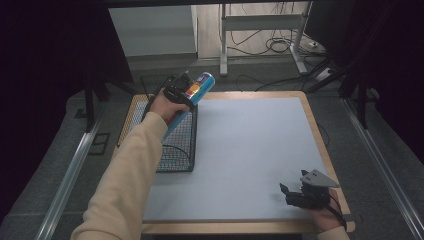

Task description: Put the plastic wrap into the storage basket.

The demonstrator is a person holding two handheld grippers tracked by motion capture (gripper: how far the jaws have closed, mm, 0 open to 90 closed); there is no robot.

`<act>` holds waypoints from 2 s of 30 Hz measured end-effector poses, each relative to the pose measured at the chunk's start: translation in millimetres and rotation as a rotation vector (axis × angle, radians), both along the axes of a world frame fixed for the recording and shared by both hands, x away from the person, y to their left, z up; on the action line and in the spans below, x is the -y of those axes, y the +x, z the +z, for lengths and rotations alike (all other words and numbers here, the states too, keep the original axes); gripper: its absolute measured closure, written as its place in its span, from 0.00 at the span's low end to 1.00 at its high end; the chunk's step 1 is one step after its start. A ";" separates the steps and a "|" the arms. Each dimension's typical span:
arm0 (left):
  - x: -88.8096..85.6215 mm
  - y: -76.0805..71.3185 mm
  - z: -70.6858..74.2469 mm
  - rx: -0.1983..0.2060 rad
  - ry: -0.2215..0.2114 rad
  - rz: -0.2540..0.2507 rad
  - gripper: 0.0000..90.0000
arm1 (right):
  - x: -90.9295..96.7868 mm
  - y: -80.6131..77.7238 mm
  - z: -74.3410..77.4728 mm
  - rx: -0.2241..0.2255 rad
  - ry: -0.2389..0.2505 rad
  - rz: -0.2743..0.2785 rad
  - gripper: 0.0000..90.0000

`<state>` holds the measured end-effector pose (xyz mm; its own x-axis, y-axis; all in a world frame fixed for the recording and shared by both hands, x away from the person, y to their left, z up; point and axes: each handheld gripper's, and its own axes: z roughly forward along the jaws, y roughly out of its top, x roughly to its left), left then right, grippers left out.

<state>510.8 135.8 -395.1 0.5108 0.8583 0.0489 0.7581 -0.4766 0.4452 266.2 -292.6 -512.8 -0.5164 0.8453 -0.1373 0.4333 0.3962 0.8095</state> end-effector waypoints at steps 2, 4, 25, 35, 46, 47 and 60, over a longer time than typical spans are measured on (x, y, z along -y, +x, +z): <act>-1.3 2.6 -3.5 0.001 -0.004 0.008 0.35 | 0.2 0.2 -0.2 -0.002 0.001 0.000 0.13; -2.1 5.4 -6.7 0.000 0.003 0.014 0.35 | 0.0 0.5 -0.7 -0.003 0.001 -0.002 0.13; -2.6 21.8 -36.3 -0.049 0.138 0.078 0.35 | -1.6 -0.8 -0.5 -0.003 -0.005 0.003 0.13; -4.3 25.9 -40.4 -0.037 0.153 0.102 0.35 | -1.5 -1.2 -0.4 0.000 -0.006 0.003 0.13; -3.0 17.5 -24.5 0.043 0.094 0.111 0.25 | -2.1 -1.6 -0.3 -0.002 -0.007 0.004 0.13; -2.8 15.8 -22.4 0.043 0.086 0.110 0.23 | -2.1 -1.5 -0.3 -0.002 -0.006 0.005 0.13; -1.3 -28.7 3.8 0.095 -0.083 0.036 0.16 | -2.7 -2.4 0.9 0.005 -0.011 0.008 0.13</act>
<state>482.1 137.1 -391.3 0.4757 0.8793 0.0238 0.7268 -0.4082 0.5524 263.7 -289.8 -511.9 -0.5226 0.8395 -0.1489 0.4261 0.4084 0.8072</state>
